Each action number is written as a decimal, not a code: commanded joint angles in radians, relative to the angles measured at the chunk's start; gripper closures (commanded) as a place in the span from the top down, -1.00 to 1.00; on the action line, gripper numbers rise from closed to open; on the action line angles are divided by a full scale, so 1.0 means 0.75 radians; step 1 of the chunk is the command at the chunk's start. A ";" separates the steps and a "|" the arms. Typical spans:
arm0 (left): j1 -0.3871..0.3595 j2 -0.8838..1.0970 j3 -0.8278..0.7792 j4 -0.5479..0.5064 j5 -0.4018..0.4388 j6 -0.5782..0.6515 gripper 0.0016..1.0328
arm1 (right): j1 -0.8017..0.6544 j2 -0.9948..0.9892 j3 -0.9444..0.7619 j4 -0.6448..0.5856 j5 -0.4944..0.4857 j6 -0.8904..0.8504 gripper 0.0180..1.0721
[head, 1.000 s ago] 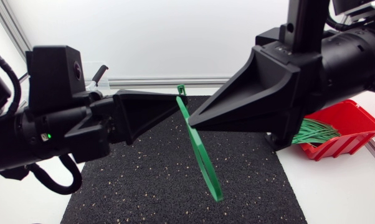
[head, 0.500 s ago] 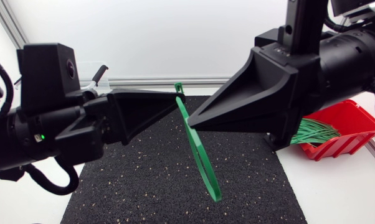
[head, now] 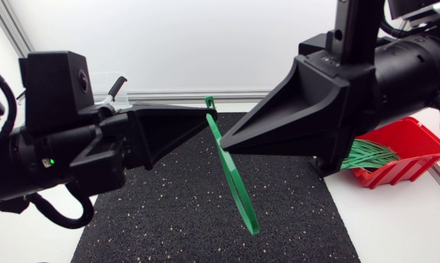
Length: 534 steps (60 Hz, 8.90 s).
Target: Take a green cable tie from the red box, thread the tail through the head to close it, then place it in the transparent bin on the left.
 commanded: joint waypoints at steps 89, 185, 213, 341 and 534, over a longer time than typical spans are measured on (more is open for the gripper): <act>-0.037 -0.079 -0.057 -0.024 -0.031 0.040 -0.93 | -0.023 0.011 -0.014 0.055 0.020 0.041 -0.89; -0.250 -0.095 -0.108 0.040 -0.329 0.269 -0.93 | -0.039 0.083 0.078 0.016 0.012 0.047 -0.89; -0.350 -0.130 -0.119 0.046 -0.462 0.341 -0.94 | -0.068 0.122 0.084 -0.001 0.032 0.049 -0.89; -0.176 -0.079 -0.119 -0.048 -0.227 0.836 -0.93 | -0.115 0.459 0.285 -0.250 -0.185 -0.648 -0.12; 1.274 1.279 1.154 -0.504 -0.634 0.784 -0.80 | -0.358 -0.046 -0.259 -0.003 1.073 -1.468 0.93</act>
